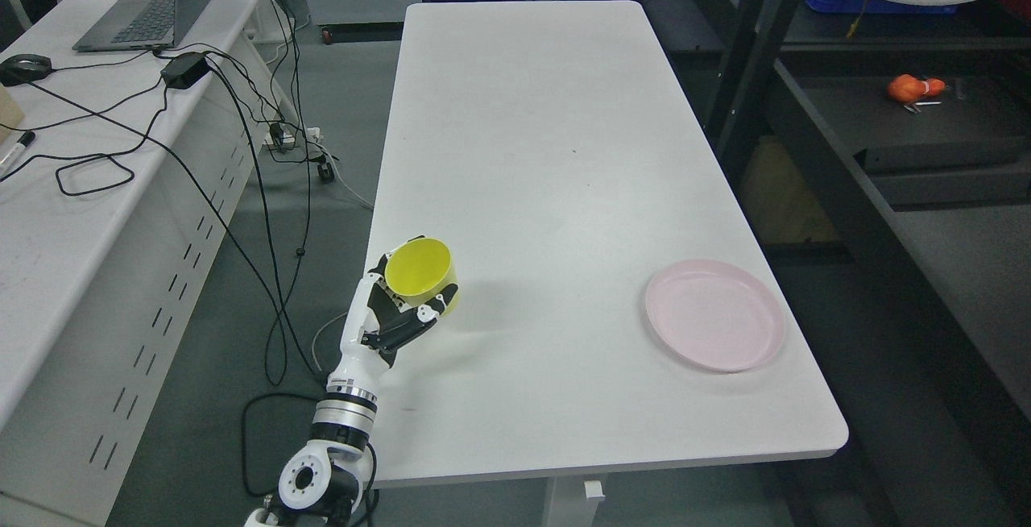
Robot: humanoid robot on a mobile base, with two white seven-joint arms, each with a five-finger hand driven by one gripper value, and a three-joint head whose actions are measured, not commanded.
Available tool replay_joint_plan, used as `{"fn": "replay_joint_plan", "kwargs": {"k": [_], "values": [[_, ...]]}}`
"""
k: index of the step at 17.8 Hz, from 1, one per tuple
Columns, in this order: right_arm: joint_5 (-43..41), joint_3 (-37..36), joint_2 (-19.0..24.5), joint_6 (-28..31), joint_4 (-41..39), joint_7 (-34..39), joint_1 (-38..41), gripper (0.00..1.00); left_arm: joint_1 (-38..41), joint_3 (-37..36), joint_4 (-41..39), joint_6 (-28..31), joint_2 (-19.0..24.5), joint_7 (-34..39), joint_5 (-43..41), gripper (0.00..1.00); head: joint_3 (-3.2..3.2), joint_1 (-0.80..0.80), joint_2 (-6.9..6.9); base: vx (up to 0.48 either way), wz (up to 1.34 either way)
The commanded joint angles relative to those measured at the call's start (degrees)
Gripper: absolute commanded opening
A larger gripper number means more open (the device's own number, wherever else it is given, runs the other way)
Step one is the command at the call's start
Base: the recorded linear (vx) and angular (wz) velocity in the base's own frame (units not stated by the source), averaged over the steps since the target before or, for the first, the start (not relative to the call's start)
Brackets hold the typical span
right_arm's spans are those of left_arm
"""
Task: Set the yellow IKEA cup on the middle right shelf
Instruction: 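Lift the yellow cup with the left hand while turning toward the shelf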
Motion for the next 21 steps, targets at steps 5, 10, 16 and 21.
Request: {"fn": "replay_joint_plan", "kwargs": {"k": [5,10,16,21], "values": [[-1.4,1.0,-1.0,0.0,0.0,0.0,0.8,0.99,4.9,4.3,-18.0,-1.5,1.0,-1.4,0.6,0.00,0.00,0.00,0.00,-0.113,-0.23],[-1.4,1.0,-1.0,0.0,0.0,0.0,0.8,0.99,5.6,3.9,-19.0,-1.4,1.0,-1.3,0.5,0.00,0.00,0.00,0.00,-0.163,-0.32],[-1.4,1.0,-1.0,0.0,0.0,0.0,0.8,0.99,5.4,3.8,-19.0,-1.7,1.0,-1.3,0.5,0.00,0.00,0.00,0.00,-0.235,-0.56],[-1.4,1.0,-1.0,0.0,0.0,0.0,0.8,0.99,5.4,3.6,-19.0,-3.0,1.0,-1.3,0.5,0.00,0.00,0.00,0.00,-0.288,-0.89]]}}
